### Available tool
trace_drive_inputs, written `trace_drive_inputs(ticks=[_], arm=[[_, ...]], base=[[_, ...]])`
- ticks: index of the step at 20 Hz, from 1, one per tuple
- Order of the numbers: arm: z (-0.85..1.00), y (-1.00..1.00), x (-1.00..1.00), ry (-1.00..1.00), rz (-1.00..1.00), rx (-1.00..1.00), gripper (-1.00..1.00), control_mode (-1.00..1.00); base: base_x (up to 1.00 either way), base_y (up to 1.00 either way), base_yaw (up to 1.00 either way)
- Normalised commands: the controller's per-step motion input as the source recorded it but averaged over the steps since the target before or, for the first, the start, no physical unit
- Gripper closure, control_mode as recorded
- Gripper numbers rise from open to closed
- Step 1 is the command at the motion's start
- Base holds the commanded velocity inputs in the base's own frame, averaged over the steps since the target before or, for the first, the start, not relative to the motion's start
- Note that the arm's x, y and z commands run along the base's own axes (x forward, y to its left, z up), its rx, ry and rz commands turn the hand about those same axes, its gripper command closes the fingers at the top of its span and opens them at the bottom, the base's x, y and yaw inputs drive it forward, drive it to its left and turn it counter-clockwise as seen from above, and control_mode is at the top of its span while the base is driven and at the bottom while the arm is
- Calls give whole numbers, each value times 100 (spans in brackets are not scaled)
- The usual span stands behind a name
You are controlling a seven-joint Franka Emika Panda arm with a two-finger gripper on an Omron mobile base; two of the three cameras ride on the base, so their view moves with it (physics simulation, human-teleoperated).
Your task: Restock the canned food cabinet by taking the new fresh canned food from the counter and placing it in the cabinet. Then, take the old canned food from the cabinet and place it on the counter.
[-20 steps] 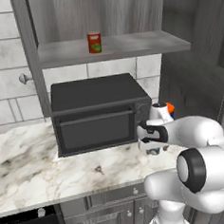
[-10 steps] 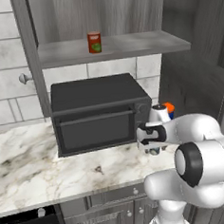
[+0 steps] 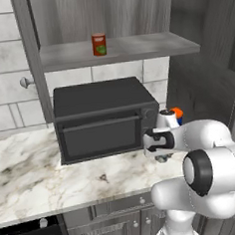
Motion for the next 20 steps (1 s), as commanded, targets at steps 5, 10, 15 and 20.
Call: trace_drive_inputs(ticks=[5,10,15,20], arm=[[40,0,-74,-19,4,6,100,-100],[78,3,-90,-34,8,10,100,-100],[100,24,-83,-40,1,6,100,-100],[100,46,-59,-35,0,0,100,-100]], base=[[0,0,0],[0,0,0],[0,0,0],[0,0,0]])
